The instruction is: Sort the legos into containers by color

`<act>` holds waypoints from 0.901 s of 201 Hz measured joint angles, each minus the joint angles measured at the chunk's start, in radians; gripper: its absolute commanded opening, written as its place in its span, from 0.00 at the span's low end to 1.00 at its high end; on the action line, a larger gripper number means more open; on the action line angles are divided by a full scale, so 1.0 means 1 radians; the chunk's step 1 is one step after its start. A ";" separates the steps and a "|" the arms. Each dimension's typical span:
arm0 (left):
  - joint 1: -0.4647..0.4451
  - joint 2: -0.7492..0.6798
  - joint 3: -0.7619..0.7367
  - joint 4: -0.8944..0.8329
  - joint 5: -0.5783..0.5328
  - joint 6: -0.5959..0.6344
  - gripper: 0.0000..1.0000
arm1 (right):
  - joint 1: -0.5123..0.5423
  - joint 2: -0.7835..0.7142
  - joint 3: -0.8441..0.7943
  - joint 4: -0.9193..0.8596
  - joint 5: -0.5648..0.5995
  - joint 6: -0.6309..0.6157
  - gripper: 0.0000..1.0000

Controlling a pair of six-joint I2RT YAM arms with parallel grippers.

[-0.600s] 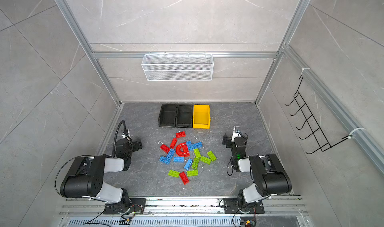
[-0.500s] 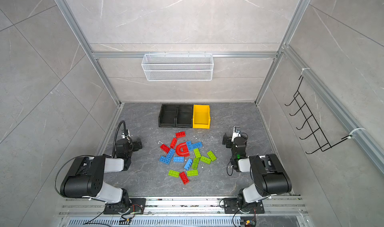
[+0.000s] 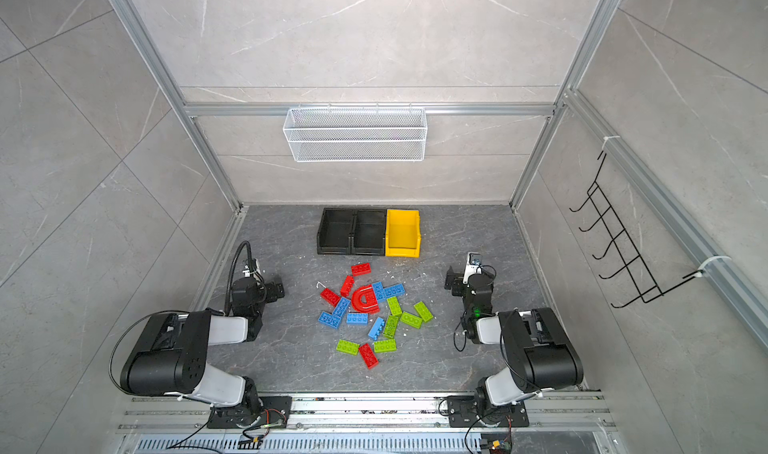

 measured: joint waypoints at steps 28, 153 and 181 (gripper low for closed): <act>0.000 0.000 0.000 0.000 0.000 0.000 1.00 | 0.000 0.000 0.005 -0.001 0.000 0.000 1.00; 0.000 0.000 0.000 0.000 0.000 0.000 1.00 | -0.005 0.000 0.008 -0.010 -0.007 0.000 1.00; 0.000 -0.010 0.006 -0.024 -0.003 0.000 1.00 | -0.005 -0.042 0.017 -0.076 0.001 0.001 0.98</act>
